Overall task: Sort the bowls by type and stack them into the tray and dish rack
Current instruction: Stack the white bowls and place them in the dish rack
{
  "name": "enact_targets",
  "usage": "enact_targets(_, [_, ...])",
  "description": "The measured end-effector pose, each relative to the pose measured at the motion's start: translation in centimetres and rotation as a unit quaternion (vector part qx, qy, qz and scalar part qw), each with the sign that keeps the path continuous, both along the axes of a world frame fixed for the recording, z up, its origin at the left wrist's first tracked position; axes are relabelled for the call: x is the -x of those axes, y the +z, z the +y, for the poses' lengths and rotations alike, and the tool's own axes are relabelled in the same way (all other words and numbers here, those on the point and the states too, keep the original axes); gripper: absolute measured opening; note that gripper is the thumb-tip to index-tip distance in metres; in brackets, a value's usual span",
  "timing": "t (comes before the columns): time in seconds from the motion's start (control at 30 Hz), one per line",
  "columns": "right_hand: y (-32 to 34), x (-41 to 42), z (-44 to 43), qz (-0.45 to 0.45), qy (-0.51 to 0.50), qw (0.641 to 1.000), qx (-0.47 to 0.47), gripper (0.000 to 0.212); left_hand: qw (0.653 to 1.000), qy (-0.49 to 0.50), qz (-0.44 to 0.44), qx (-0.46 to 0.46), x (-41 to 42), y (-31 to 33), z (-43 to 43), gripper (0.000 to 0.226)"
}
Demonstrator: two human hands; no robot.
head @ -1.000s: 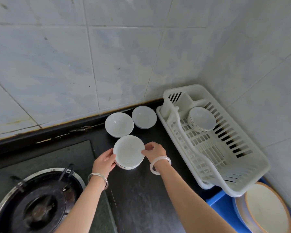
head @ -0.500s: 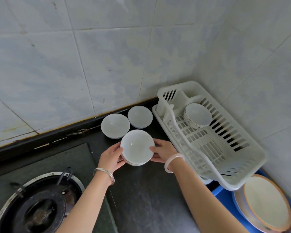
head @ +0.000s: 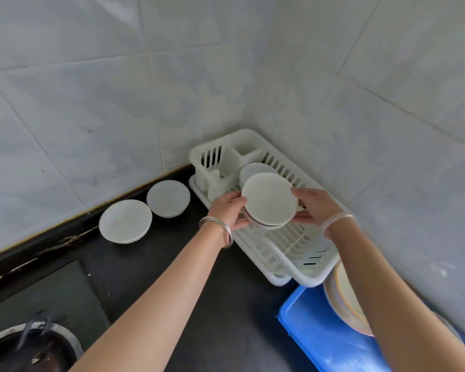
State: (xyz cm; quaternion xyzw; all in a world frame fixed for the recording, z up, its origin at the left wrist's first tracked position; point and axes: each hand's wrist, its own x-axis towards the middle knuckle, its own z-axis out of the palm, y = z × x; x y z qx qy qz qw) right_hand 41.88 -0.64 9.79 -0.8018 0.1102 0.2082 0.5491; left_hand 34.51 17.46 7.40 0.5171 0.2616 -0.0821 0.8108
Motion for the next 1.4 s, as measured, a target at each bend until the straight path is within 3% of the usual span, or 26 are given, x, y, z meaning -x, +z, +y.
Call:
enact_targets(0.13, [-0.9, -2.4, -3.8, 0.005, -0.045, 0.998, 0.053, 0.030, 0.998, -0.053, 0.010, -0.038, -3.3, -0.8, -4.3, 0.019])
enact_targets(0.27, [-3.4, -4.0, -6.4, 0.035, -0.056, 0.993, 0.100, 0.041, 0.993, -0.093, 0.053, -0.053, -5.6, -2.3, -7.8, 0.033])
enact_targets(0.7, [-6.7, -6.1, -7.5, 0.019, 0.035, 0.966, 0.257, 0.060, 0.971, -0.151, 0.151, -0.111, -9.4, -5.5, -10.4, 0.034])
enact_targets(1.13, [-7.1, -6.3, -7.9, -0.011, 0.137, 0.924, 0.358, 0.033, 0.971, -0.161, 0.132, -0.116, -9.3, -6.9, -10.7, 0.043])
enact_targets(1.4, [-7.6, -5.4, -7.6, -0.058, 0.147, 0.897, 0.413, 0.038, 0.940, -0.236, 0.066, -0.238, -9.2, -6.9, -10.5, 0.040])
